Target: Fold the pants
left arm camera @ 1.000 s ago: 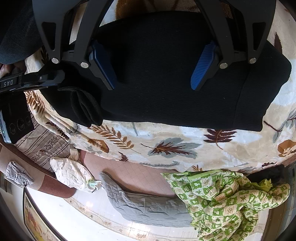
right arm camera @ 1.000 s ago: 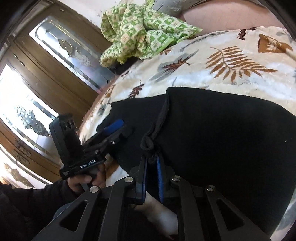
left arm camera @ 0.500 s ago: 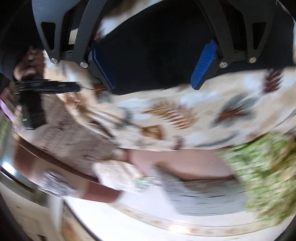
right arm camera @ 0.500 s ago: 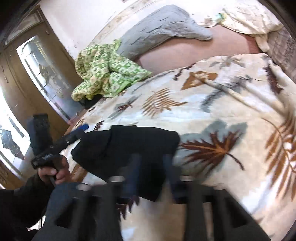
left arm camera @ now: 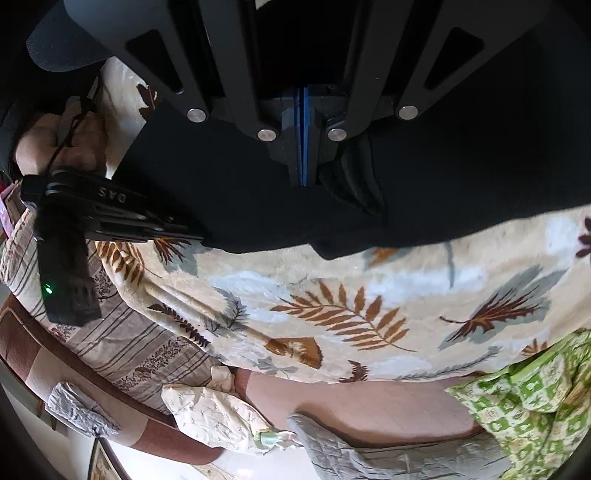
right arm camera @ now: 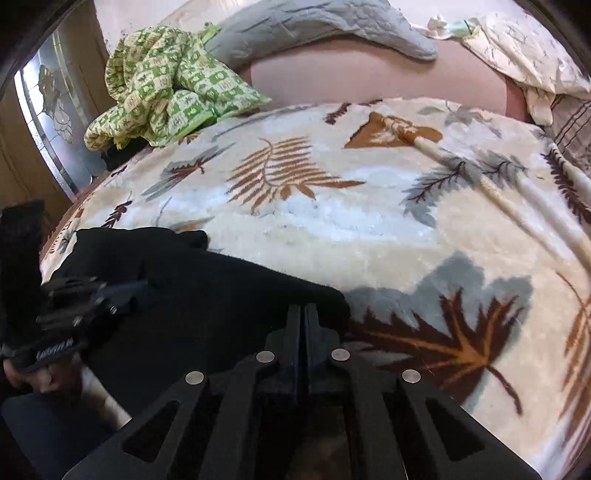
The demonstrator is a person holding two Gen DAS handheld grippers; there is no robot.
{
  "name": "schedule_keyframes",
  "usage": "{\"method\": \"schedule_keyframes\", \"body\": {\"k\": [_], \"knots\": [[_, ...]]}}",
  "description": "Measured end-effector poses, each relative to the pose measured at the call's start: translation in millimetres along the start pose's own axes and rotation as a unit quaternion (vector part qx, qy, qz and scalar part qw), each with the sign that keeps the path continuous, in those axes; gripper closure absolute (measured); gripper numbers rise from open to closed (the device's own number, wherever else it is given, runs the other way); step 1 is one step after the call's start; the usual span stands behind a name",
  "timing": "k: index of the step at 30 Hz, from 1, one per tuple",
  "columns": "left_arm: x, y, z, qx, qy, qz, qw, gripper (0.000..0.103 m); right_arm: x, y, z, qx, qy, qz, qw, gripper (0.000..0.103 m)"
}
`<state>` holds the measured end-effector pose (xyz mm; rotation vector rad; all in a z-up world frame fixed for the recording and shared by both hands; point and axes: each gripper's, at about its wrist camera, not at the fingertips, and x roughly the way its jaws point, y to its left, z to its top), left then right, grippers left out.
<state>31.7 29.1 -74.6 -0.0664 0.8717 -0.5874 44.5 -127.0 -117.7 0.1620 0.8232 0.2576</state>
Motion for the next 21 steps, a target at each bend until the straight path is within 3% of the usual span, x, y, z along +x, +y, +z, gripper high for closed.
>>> {"method": "schedule_keyframes", "body": {"k": [4, 8, 11, 13, 15, 16, 18, 21], "knots": [[0, 2, -2, -0.009, -0.006, -0.01, 0.9999, 0.102, -8, -12, -3, 0.022, -0.009, 0.033, 0.999, 0.103], [-34, -6, -8, 0.011, -0.019, -0.006, 0.9997, 0.102, -40, -14, -8, 0.033, -0.04, 0.043, 0.998, 0.099], [-60, -18, -12, 0.04, -0.042, -0.045, 0.9973, 0.102, -76, -6, -15, 0.011, -0.058, 0.058, 0.997, 0.096], [-57, -23, -15, 0.056, -0.022, -0.062, 0.9962, 0.102, -81, 3, -22, -0.009, -0.046, 0.067, 0.997, 0.096], [-30, -17, -25, 0.054, 0.03, -0.057, 0.9965, 0.102, -63, 10, -33, -0.026, 0.006, 0.06, 0.998, 0.096], [-28, -8, -26, 0.028, 0.019, -0.074, 0.9967, 0.1, -50, 12, -38, -0.036, 0.036, 0.052, 0.997, 0.095], [-24, 6, -26, -0.009, 0.017, -0.099, 0.9949, 0.101, -48, 12, -39, -0.035, 0.026, 0.05, 0.998, 0.097], [-24, 7, -27, -0.014, 0.014, -0.101, 0.9947, 0.101, -47, 9, -39, -0.026, 0.025, 0.054, 0.998, 0.097]]}}
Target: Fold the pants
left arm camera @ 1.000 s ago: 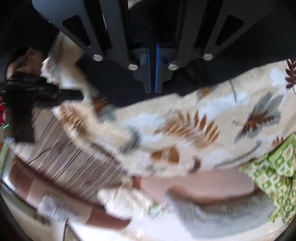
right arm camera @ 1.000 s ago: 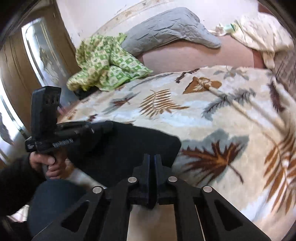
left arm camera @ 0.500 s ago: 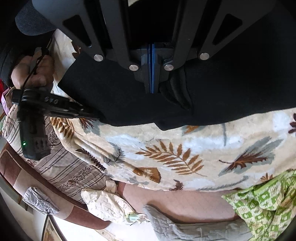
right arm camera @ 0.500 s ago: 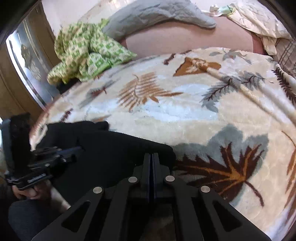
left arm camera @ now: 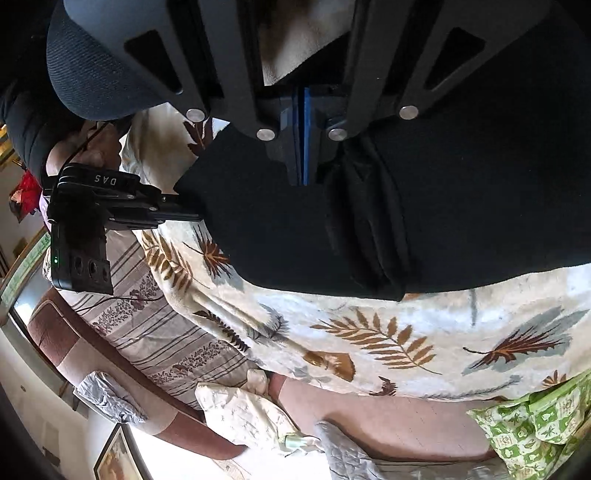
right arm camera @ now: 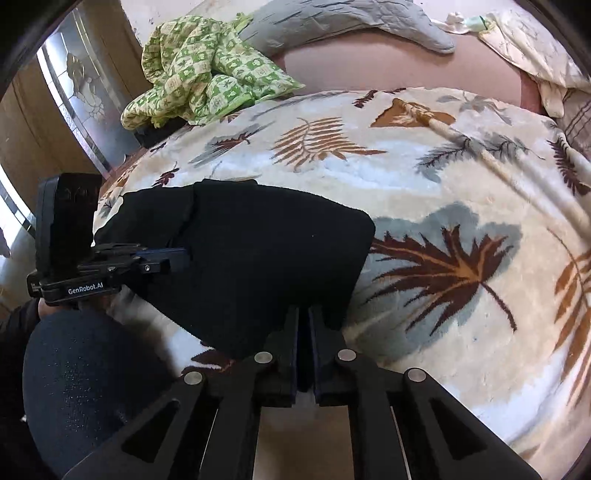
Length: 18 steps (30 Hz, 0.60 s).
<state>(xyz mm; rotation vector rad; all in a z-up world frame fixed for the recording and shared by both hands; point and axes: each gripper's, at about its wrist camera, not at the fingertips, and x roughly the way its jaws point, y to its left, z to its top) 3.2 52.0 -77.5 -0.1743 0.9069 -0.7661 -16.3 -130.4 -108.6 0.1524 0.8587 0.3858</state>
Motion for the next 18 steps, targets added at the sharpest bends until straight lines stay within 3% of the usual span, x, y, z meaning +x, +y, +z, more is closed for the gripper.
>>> {"method": "schedule_keyframes", "body": {"k": [4, 8, 12, 14, 15, 16, 18], "knots": [[-1, 3, 0, -0.018, 0.002, -0.009, 0.9998, 0.101, 0, 3, -1, -0.008, -0.004, -0.012, 1.0, 0.097], [-10, -4, 3, -0.016, 0.004, 0.008, 0.9998, 0.102, -12, 15, 3, -0.027, -0.026, -0.043, 0.998, 0.095], [-60, -5, 3, -0.019, -0.052, 0.041, 0.9976, 0.097, -28, 23, 9, -0.026, -0.084, -0.05, 0.995, 0.085], [-100, 9, -9, -0.052, -0.093, 0.074, 0.9915, 0.073, -28, 26, 13, -0.028, -0.096, -0.057, 0.993, 0.08], [-112, 16, -14, -0.069, -0.107, 0.084, 0.9883, 0.046, -26, 26, 16, -0.028, -0.097, -0.056, 0.993, 0.08], [-133, 27, -27, -0.103, -0.133, 0.098, 0.9809, 0.036, -22, 28, 18, -0.028, -0.095, -0.052, 0.994, 0.08], [-165, 48, -54, -0.161, -0.168, 0.107, 0.9665, 0.036, -12, 32, 20, -0.033, -0.084, -0.052, 0.995, 0.079]]}}
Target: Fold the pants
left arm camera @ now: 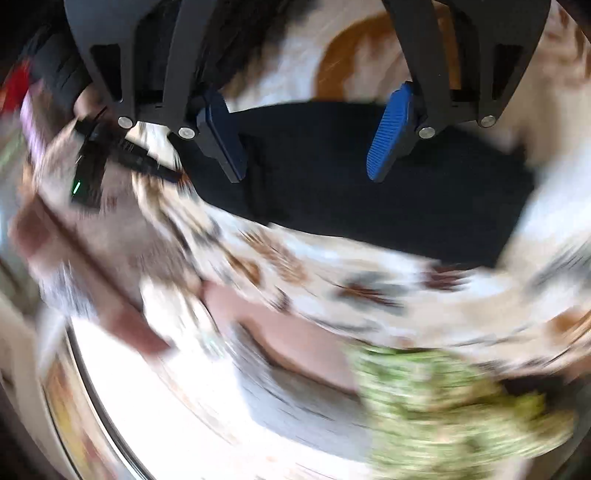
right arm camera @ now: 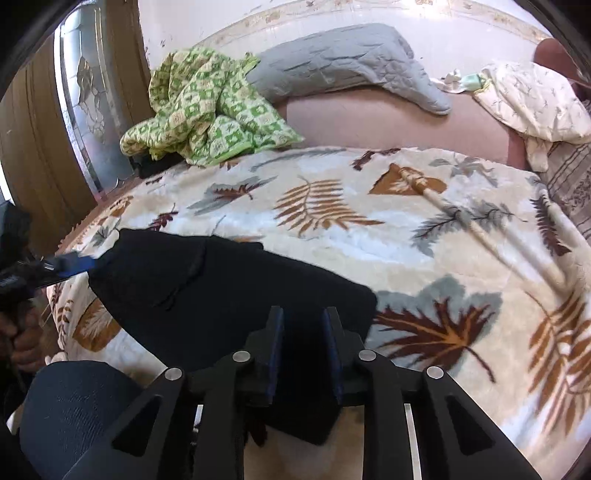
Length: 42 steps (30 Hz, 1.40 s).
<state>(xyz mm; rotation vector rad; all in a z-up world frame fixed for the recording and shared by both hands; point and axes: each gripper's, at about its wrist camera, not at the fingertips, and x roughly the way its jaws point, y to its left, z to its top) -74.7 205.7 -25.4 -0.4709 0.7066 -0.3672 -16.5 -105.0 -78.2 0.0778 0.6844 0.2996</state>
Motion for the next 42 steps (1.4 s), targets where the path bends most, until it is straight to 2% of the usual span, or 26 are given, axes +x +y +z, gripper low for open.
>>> {"method": "schedule_keyframes", "body": {"k": [3, 6, 9, 10, 17, 19, 20, 22, 25, 30, 32, 35, 37, 39, 42], "knots": [[-17, 35, -12, -0.075, -0.013, 0.022, 0.9969, 0.036, 20, 11, -7, -0.018, 0.035, -0.004, 0.999, 0.072], [-10, 62, -18, -0.136, -0.012, 0.035, 0.99, 0.036, 27, 19, -11, -0.041, 0.033, -0.024, 0.998, 0.07], [8, 87, -21, -0.223, -0.012, 0.017, 0.9746, 0.036, 27, 17, -12, -0.036, 0.032, -0.021, 0.999, 0.07], [8, 93, -19, -0.243, -0.028, 0.012, 0.9697, 0.036, 26, 16, -12, -0.034, 0.031, -0.019, 0.999, 0.07], [13, 105, -6, -0.282, -0.074, 0.007, 0.9565, 0.034, 27, 18, -13, -0.043, 0.031, -0.023, 0.998, 0.07], [13, 104, -7, -0.286, -0.086, 0.014, 0.9542, 0.039, 27, 19, -13, -0.045, 0.03, -0.024, 0.998, 0.07], [12, 102, -8, -0.283, -0.088, 0.024, 0.9548, 0.042, 26, 19, -13, -0.045, 0.03, -0.024, 0.998, 0.07], [13, 99, -12, -0.269, -0.091, 0.063, 0.9568, 0.062, 26, 19, -13, -0.046, 0.029, -0.024, 0.998, 0.069], [14, 103, -17, -0.266, -0.097, 0.09, 0.9548, 0.079, 26, 19, -13, -0.048, 0.029, -0.024, 0.998, 0.069], [12, 104, -19, -0.26, -0.097, 0.093, 0.9562, 0.091, 25, 19, -15, -0.047, 0.027, -0.023, 0.998, 0.069], [11, 99, -18, -0.243, -0.096, 0.103, 0.9598, 0.093, 25, 19, -15, -0.046, 0.027, -0.023, 0.998, 0.069], [8, 71, -10, -0.15, -0.1, 0.147, 0.9726, 0.095, 25, 17, -15, -0.041, 0.028, -0.019, 0.999, 0.068], [7, 39, -3, -0.058, -0.111, 0.165, 0.9784, 0.095, 25, 16, -14, -0.035, 0.028, -0.015, 0.999, 0.068], [7, 13, 0, 0.009, -0.118, 0.164, 0.9795, 0.095, 25, 14, -13, -0.028, 0.029, -0.009, 0.999, 0.067], [9, -23, 3, 0.085, -0.117, 0.13, 0.9809, 0.095, 23, 12, -12, -0.02, 0.028, 0.002, 0.999, 0.062]]}}
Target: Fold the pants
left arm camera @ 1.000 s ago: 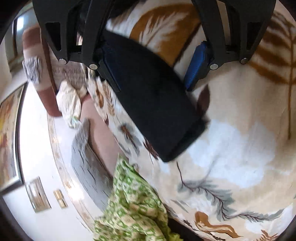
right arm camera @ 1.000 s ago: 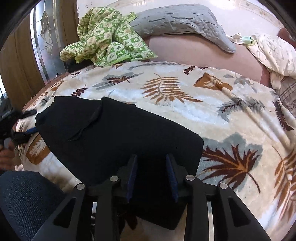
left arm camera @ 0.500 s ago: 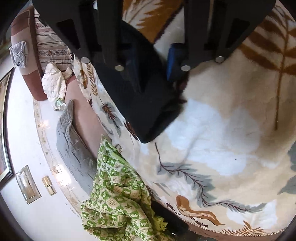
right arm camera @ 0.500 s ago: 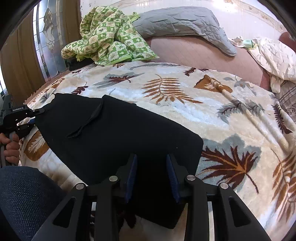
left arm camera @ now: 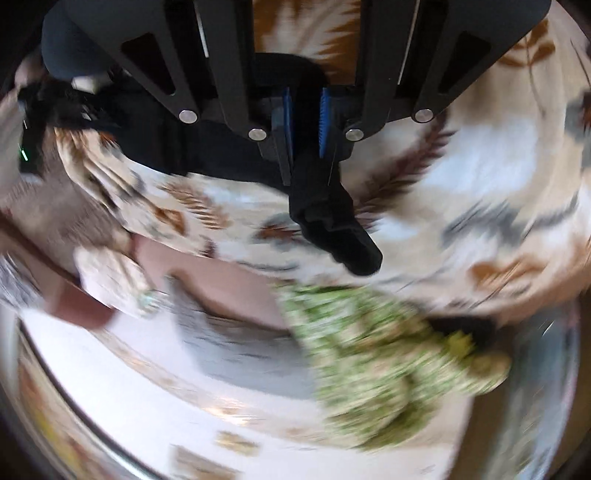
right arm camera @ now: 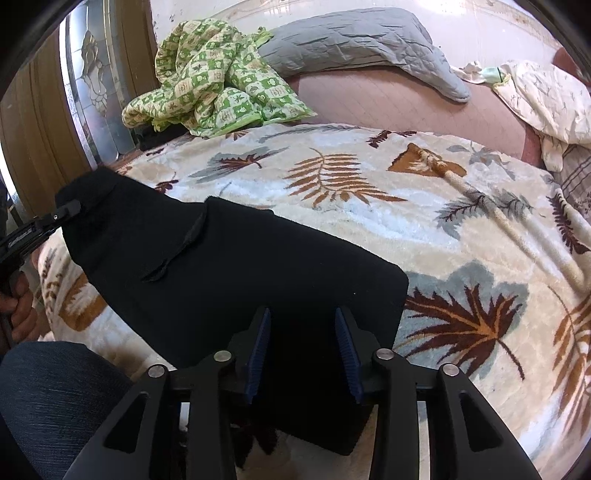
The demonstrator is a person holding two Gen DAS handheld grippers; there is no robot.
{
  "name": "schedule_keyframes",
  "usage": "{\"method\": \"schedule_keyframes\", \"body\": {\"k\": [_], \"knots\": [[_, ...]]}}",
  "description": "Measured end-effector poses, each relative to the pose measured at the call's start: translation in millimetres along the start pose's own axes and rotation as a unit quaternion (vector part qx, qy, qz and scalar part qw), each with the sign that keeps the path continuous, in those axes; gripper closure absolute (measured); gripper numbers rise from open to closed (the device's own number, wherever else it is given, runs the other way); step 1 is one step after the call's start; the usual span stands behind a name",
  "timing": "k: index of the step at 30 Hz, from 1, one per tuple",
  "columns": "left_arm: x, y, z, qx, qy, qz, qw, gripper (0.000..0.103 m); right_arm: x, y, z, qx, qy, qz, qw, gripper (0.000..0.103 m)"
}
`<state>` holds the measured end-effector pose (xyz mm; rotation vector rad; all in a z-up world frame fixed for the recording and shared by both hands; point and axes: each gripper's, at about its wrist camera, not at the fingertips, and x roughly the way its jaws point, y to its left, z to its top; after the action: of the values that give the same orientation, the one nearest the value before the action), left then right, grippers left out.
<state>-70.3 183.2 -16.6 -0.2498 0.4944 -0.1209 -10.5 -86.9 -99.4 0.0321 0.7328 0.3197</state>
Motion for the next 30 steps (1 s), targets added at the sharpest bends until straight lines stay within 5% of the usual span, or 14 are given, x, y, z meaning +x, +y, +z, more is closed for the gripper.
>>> {"method": "schedule_keyframes", "body": {"k": [7, 15, 24, 27, 30], "knots": [[19, -54, 6, 0.072, 0.048, -0.1, 0.9912, 0.095, -22, -12, 4, 0.038, -0.043, 0.013, 0.998, 0.057], [50, -79, 9, 0.073, 0.129, -0.149, 0.9776, 0.095, -34, -33, 6, 0.084, -0.063, -0.015, 0.994, 0.057], [44, -151, 27, 0.111, 0.17, -0.221, 0.954, 0.095, -36, -66, 0, 0.156, -0.052, -0.064, 0.984, 0.057], [48, -180, 23, 0.112, 0.204, -0.225, 0.9462, 0.095, -42, -82, -3, 0.186, -0.055, -0.091, 0.977, 0.057], [59, -211, 13, 0.14, 0.246, -0.184, 0.9413, 0.095, -47, -100, -10, 0.223, -0.054, -0.103, 0.968, 0.057]]}}
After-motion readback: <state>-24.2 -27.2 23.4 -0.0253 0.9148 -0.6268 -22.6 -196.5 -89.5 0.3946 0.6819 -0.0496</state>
